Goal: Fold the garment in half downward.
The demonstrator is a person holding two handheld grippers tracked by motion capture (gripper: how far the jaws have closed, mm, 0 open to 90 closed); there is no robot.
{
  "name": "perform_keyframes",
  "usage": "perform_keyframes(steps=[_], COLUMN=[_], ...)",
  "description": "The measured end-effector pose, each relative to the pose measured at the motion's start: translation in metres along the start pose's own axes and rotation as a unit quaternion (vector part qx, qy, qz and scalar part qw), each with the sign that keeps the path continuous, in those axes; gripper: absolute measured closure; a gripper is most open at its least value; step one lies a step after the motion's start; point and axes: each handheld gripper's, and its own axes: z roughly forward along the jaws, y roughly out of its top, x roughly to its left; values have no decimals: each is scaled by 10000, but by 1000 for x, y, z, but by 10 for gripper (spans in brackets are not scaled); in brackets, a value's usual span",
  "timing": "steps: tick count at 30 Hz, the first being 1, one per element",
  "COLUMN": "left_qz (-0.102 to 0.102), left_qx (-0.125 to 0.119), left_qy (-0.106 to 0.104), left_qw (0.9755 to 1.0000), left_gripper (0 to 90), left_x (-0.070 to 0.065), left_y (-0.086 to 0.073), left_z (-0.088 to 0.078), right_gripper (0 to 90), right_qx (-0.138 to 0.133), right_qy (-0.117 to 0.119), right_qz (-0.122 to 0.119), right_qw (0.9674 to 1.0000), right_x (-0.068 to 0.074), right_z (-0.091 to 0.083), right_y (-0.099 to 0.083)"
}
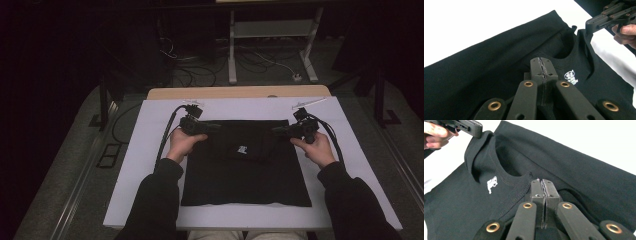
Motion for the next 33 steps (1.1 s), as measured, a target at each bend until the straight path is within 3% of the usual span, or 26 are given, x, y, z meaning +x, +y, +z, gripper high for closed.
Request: perform_keyframes(steps=[15,19,33], left_qz=[235,345,490], left_qx=[-217,-152,-312], left_qy=[45,48,7], left_qw=[9995,9993,9983], left_gripper=[889,889,889], left_x=[-15,-22,-40], left_y=[-13,-16,-26], left_z=[-13,-13,-28], right_gripper=[873,873,872], right_qx=[-46,-43,-92], right_qy=[128,146,210], right_qz=[-116,-132,-53], right_qw=[9998,9998,9997], right_x=[16,18,26], right_z=[-17,-20,-29], right_y=[-10,-14,-32])
